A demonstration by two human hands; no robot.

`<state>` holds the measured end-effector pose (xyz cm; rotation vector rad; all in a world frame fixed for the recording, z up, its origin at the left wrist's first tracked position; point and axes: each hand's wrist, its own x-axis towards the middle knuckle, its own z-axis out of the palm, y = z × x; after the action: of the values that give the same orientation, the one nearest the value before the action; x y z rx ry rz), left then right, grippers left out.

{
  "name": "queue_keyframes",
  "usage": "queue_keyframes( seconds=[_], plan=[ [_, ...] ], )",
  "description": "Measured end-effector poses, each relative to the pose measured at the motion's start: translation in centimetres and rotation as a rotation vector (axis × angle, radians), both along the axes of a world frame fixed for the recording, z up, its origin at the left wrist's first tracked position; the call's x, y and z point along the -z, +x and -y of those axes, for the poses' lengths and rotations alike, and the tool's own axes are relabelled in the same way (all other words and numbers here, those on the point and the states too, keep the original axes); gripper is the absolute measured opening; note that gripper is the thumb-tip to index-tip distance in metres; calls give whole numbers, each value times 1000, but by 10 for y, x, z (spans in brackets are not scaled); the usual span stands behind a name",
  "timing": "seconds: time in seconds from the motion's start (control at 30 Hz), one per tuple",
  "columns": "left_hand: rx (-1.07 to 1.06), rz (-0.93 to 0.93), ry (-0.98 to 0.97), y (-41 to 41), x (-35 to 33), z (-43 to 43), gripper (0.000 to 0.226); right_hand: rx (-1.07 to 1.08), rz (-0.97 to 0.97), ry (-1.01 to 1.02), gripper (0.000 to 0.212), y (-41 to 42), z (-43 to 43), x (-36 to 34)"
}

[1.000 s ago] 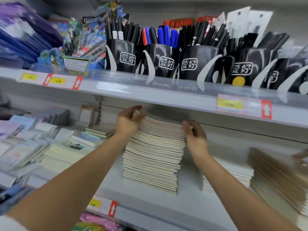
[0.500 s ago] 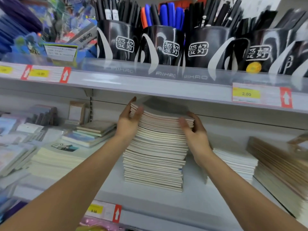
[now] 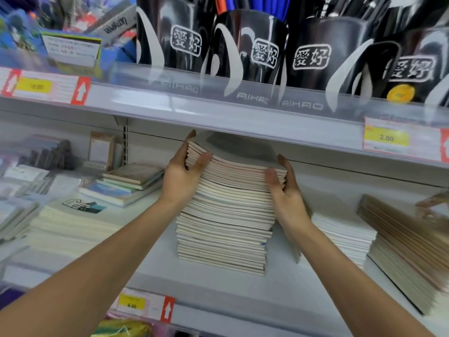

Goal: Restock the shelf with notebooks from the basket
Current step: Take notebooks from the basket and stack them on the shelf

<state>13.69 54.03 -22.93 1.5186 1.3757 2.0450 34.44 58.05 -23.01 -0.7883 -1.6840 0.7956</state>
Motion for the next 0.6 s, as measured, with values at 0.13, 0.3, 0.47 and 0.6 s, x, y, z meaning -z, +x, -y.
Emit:
queue_keyframes(
  seconds=[0.13,0.3,0.47,0.6],
  plan=[
    [33,-40,-138,4,3,9,53,18,139,-31,83,8,7,5],
    [56,-46,-179,3,16,10,37,12,77,-107,36,4,11,13],
    [114,-62,-185,1,17,7,34,-5,7,-194,61,1,5,13],
    [137,-124,-188,-3,18,5,36,-10,-31,-192,65,0,4,14]
  ],
)
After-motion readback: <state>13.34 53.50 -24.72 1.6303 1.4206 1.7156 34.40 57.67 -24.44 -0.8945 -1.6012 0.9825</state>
